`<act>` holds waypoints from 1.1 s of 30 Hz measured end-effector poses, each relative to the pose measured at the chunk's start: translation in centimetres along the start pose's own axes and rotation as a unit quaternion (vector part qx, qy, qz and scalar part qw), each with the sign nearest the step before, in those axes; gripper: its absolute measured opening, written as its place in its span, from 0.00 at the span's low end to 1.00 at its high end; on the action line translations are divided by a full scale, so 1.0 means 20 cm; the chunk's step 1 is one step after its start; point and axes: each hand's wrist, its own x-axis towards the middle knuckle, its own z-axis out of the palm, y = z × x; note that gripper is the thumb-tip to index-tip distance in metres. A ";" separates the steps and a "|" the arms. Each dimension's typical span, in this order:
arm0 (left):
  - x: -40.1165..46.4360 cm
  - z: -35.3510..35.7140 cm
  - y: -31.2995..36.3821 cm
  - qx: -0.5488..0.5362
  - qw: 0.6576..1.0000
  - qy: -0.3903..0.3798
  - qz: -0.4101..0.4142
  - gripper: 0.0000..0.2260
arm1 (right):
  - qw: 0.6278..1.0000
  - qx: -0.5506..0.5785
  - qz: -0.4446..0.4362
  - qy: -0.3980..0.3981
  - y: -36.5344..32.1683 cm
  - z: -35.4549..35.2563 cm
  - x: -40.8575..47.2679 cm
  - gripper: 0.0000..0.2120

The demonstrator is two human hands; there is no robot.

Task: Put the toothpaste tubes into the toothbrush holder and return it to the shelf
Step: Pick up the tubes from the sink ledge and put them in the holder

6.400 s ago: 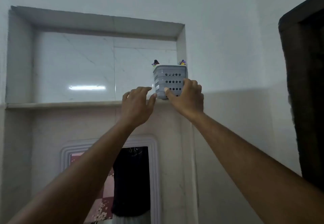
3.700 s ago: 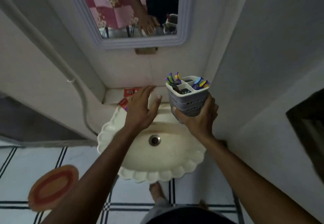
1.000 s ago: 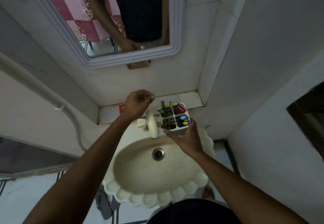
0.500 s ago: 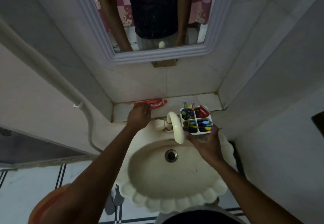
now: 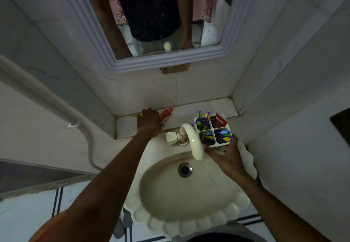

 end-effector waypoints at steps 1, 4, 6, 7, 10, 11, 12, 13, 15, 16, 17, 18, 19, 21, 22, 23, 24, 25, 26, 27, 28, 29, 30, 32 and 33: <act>-0.02 -0.01 -0.01 -0.025 1.000 0.007 -0.002 0.19 | 1.000 -0.004 0.000 0.001 0.01 0.00 0.00 0.56; -0.13 -0.08 -0.01 -0.154 0.987 0.038 -0.020 0.13 | 1.000 -0.015 -0.005 0.007 0.01 -0.04 -0.02 0.55; -0.20 -0.14 0.00 -0.307 0.950 0.049 -0.032 0.15 | 1.000 -0.020 -0.006 0.013 0.00 -0.06 -0.03 0.53; -0.22 -0.18 0.00 -0.412 0.910 0.033 -0.036 0.16 | 1.000 -0.023 -0.005 0.014 -0.01 -0.05 -0.03 0.53; -0.31 -0.33 -0.03 -0.604 0.795 -0.057 0.007 0.21 | 1.000 -0.024 -0.004 0.007 -0.05 -0.05 -0.01 0.55; -0.34 -0.37 -0.04 -0.612 0.785 -0.086 0.033 0.25 | 1.000 -0.026 -0.003 0.005 -0.06 -0.06 -0.01 0.54; -0.38 -0.41 -0.02 -0.601 0.789 -0.109 0.065 0.27 | 1.000 -0.025 -0.003 0.000 -0.06 -0.09 0.00 0.54; -0.42 -0.44 0.01 -0.575 0.803 -0.126 0.091 0.28 | 1.000 -0.026 -0.001 -0.006 -0.06 -0.12 0.00 0.53; -0.48 -0.50 0.11 -0.487 0.857 -0.111 0.125 0.24 | 0.999 -0.032 -0.001 -0.017 -0.08 -0.15 0.01 0.52; -0.50 -0.52 0.18 -0.413 0.897 -0.063 0.142 0.19 | 0.999 -0.035 -0.003 -0.022 -0.08 -0.17 0.01 0.53; -0.52 -0.53 0.26 -0.326 0.932 0.000 0.161 0.15 | 0.999 -0.035 -0.006 -0.029 -0.09 -0.19 0.00 0.53; -0.54 -0.54 0.34 -0.241 0.952 0.056 0.183 0.12 | 0.999 -0.036 -0.009 -0.034 -0.10 -0.21 -0.01 0.54; -0.55 -0.54 0.40 -0.170 0.960 0.094 0.201 0.10 | 0.999 -0.039 -0.010 -0.036 -0.10 -0.21 -0.01 0.55; -0.56 -0.51 0.51 -0.079 0.966 0.111 0.220 0.10 | 0.998 -0.055 -0.009 -0.038 -0.11 -0.24 -0.02 0.57; -0.57 -0.49 0.56 -0.046 0.968 0.107 0.222 0.10 | 0.997 -0.063 -0.009 -0.042 -0.12 -0.25 -0.03 0.58; -0.58 -0.46 0.60 -0.017 0.970 0.105 0.218 0.09 | 0.996 -0.069 -0.008 -0.047 -0.12 -0.25 -0.03 0.58; -0.58 -0.44 0.63 0.007 0.970 0.106 0.217 0.09 | 0.996 -0.070 -0.009 -0.051 -0.12 -0.26 -0.03 0.58; -0.58 -0.42 0.66 0.027 0.969 0.109 0.221 0.09 | 0.996 -0.069 -0.010 -0.054 -0.12 -0.27 -0.03 0.57; -0.58 -0.40 0.69 0.046 0.966 0.109 0.228 0.10 | 0.996 -0.067 -0.012 -0.055 -0.12 -0.28 -0.03 0.57; -0.58 -0.38 0.72 0.065 0.963 0.109 0.238 0.11 | 0.996 -0.066 -0.013 -0.056 -0.13 -0.28 -0.03 0.57; -0.58 -0.36 0.75 0.085 0.959 0.108 0.249 0.12 | 0.996 -0.067 -0.014 -0.056 -0.13 -0.28 -0.03 0.57; -0.57 -0.34 0.79 0.105 0.955 0.106 0.257 0.14 | 0.996 -0.070 -0.014 -0.056 -0.13 -0.28 -0.03 0.57; -0.57 -0.31 0.82 0.120 0.952 0.101 0.263 0.16 | 0.996 -0.072 -0.014 -0.055 -0.13 -0.29 -0.03 0.57; -0.56 -0.26 0.86 0.117 0.951 0.092 0.272 0.19 | 0.996 -0.071 -0.018 -0.051 -0.13 -0.28 -0.03 0.57; -0.56 -0.24 0.87 0.098 0.954 0.089 0.270 0.20 | 0.996 -0.068 -0.018 -0.049 -0.13 -0.28 -0.03 0.57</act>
